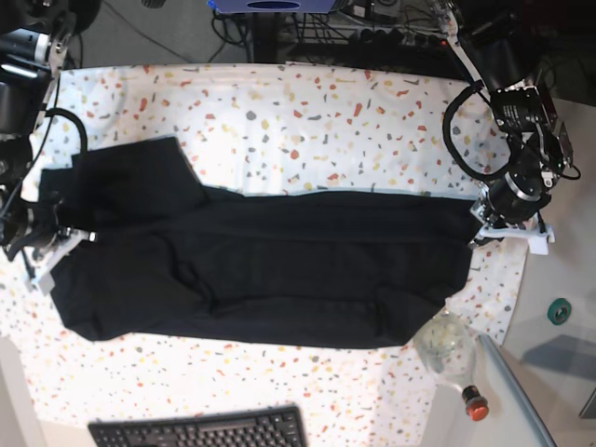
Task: Layout the t-shirt on the table in an organized manner, then fold the t-shirt properly
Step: 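Lift the shirt edge with both grippers and fold it toward the hem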
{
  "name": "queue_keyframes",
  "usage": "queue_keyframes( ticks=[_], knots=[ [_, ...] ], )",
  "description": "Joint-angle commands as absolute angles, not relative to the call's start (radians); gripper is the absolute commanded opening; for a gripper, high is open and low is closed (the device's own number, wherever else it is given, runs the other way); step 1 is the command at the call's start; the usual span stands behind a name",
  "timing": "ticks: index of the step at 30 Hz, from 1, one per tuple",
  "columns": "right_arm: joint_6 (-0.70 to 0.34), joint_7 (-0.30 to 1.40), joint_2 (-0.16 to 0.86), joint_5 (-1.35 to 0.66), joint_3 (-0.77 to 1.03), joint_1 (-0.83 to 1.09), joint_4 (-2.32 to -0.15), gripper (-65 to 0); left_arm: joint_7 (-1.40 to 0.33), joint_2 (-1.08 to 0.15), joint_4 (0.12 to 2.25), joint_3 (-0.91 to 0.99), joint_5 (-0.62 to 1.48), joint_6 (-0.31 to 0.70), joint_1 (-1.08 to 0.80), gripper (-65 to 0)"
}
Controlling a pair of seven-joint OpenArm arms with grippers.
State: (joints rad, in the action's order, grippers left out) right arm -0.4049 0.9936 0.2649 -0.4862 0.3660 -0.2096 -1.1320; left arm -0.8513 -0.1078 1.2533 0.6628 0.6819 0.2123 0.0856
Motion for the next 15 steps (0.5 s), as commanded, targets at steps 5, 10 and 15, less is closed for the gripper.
queue_keyframes(
  ticks=[5,10,15],
  knots=[
    [-0.409,0.978,0.285,-0.496,0.369,-0.239,-1.139,-65.0,-0.835,-0.119,1.208,0.665,0.696,0.222,0.14,-65.0],
    [-0.409,0.978,0.283,-0.496,0.38,-0.24,-1.139,-65.0,-0.835,-0.119,1.156,0.664,0.696,0.222,0.188,-65.0],
    [-0.415,0.978,0.278,-0.503,0.469,-0.237,-1.144,-42.6,-0.837,-0.13,1.124,0.659,0.699,0.222,0.225,-47.1]
  ],
)
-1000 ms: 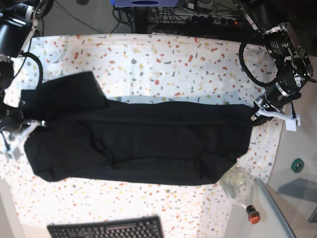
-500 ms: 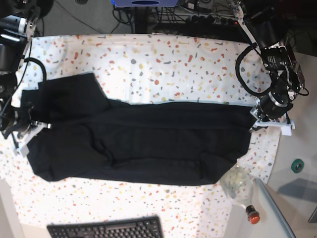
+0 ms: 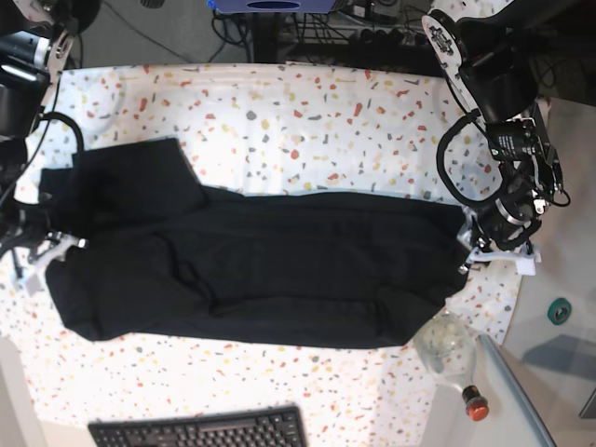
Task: Layout the t-shirt on the table in an organized manner, then fold the t-shirt properly
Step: 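Lift the shirt edge with both grippers and fold it toward the hem, then release the folded edge and raise both grippers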
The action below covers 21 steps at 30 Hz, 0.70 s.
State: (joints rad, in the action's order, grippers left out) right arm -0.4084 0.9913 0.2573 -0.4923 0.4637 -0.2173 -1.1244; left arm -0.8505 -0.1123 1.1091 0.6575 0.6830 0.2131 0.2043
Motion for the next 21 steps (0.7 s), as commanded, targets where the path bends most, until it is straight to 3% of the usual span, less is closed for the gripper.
queue_keyframes(
  ticks=[1,4,5,7,11,17,21],
  knots=[
    [-0.417,0.978,0.277,-0.503,0.496,-0.234,-1.145,-37.1,-0.837,-0.13,1.122,0.659,0.699,0.222,0.229,-35.9],
    [-0.42,0.978,0.277,-0.504,0.562,-0.229,-1.147,-32.4,-0.835,-0.13,1.122,0.667,0.704,0.226,0.242,-11.2],
    [-0.421,0.978,0.277,-0.504,0.584,-0.219,-1.148,-32.4,-0.835,-0.13,1.129,0.668,0.704,0.228,0.246,-5.6],
    [-0.46,0.978,0.277,-0.504,0.625,-0.2,-1.187,-32.4,-0.835,-0.131,1.132,0.671,0.708,0.229,0.245,-0.8],
    [-0.579,0.987,0.243,-0.504,0.719,-0.113,-1.325,-32.4,-0.837,-0.148,1.171,0.768,0.834,0.266,0.16,-3.9],
    [-0.581,0.987,0.16,-0.504,0.963,0.007,-1.46,-32.4,-0.831,-0.205,1.242,0.794,0.909,0.407,-0.09,-16.3],
    [-0.581,0.98,0.127,-0.504,1.038,0.015,-1.455,-32.1,-0.657,-0.2,1.225,0.779,0.9,0.475,-0.185,-25.7]
  ],
)
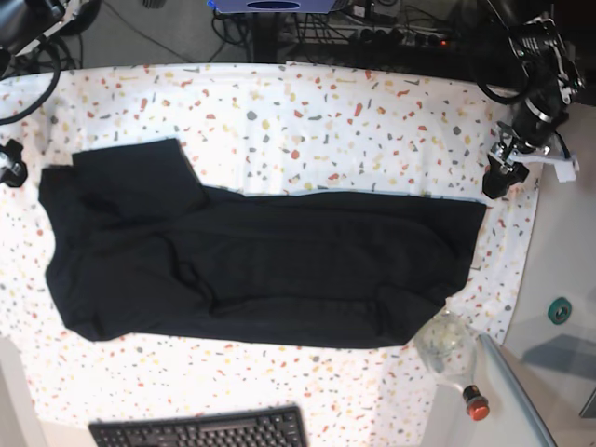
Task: Layout the t-shirt on the table in an organized manner, then fold the t-shirt properly
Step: 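Release the folded edge and raise both grippers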
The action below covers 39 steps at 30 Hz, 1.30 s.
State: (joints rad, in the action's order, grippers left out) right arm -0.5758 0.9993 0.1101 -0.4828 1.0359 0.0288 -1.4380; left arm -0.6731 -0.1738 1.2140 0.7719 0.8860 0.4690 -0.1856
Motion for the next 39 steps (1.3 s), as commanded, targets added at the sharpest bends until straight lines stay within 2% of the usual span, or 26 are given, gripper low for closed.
queue_keyframes(
  ticks=[1,4,11,22,27,30,35,39],
  knots=[
    [-0.581,0.98,0.124,-0.504,1.038,0.015,-1.455,-32.0,-0.619,-0.2,1.208,0.762,0.891,0.476,-0.188,-26.8],
    [-0.582,0.975,0.124,-0.504,1.04,-0.016,-1.4,-31.8,-0.549,-0.202,1.15,0.702,0.871,0.478,-0.179,-28.5],
    [-0.582,0.918,0.15,-0.499,1.125,-0.113,-1.067,-32.1,-0.547,-0.199,1.138,0.673,0.871,0.479,-0.16,-28.5],
    [-0.582,0.84,0.151,-0.498,1.124,-0.117,-0.951,-31.8,-0.547,-0.205,1.136,0.676,0.868,0.479,-0.163,-28.5],
    [-0.582,0.837,0.147,-0.498,1.133,-0.108,-0.964,-32.3,-0.547,-0.205,1.139,0.676,0.868,0.479,-0.16,-28.5],
    [-0.582,0.84,0.142,-0.498,1.132,-0.047,-1.064,-32.3,-0.547,-0.206,1.141,0.682,0.868,0.479,-0.168,-28.5],
    [-0.582,0.923,0.065,-0.499,1.121,0.047,-1.23,-32.3,-0.547,-0.222,1.136,0.682,0.868,0.479,-0.17,-28.5],
    [-0.582,0.868,0.051,-0.498,1.004,0.071,-1.239,-32.3,-0.547,-0.222,1.142,0.682,0.868,0.479,-0.17,-28.5]
  ],
)
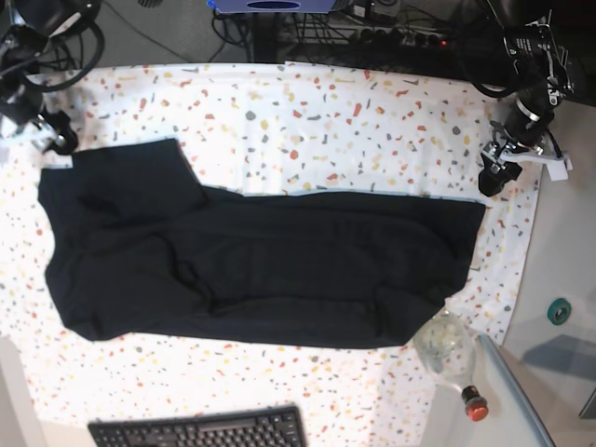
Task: Layout the t-shirt on the table in an organized manner, then fold the t-shirt properly
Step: 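Release the folded edge and raise both grippers, then grasp the folded edge with both grippers and pull it straight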
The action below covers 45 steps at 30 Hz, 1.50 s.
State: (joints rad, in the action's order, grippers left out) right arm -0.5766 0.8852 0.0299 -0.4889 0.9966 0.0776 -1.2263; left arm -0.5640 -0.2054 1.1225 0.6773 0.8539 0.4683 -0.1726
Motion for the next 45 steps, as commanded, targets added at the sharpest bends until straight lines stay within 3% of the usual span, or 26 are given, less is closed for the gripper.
queue_keyframes(
  ticks=[1,12,18,23,37,45],
  knots=[
    [-0.582,0.855,0.053,-0.498,0.977,0.071,-1.227,-32.3,-0.547,-0.222,1.142,0.682,0.868,0.479,-0.168,-28.5],
    [-0.582,0.849,0.051,-0.498,0.934,0.042,-1.092,-33.9,-0.547,-0.223,1.142,0.682,0.868,0.479,-0.185,-28.5],
    [-0.582,0.857,0.048,-0.498,0.934,0.042,-1.092,-54.5,-0.547,-0.231,1.138,0.682,0.868,0.479,-0.185,-28.5],
    [-0.585,0.862,0.051,-0.498,0.934,0.042,-1.095,-64.8,-0.547,-0.231,1.138,0.682,0.868,0.479,-0.185,-28.5],
    [-0.579,1.027,0.024,-0.499,0.812,-0.056,-1.349,-65.0,-0.547,-0.231,1.138,0.682,0.868,0.478,-0.179,-28.5],
    [-0.456,1.035,0.044,-0.498,0.766,-0.289,-1.311,-65.0,-0.547,-0.231,1.138,0.682,0.868,0.478,-0.185,-28.5]
  ],
)
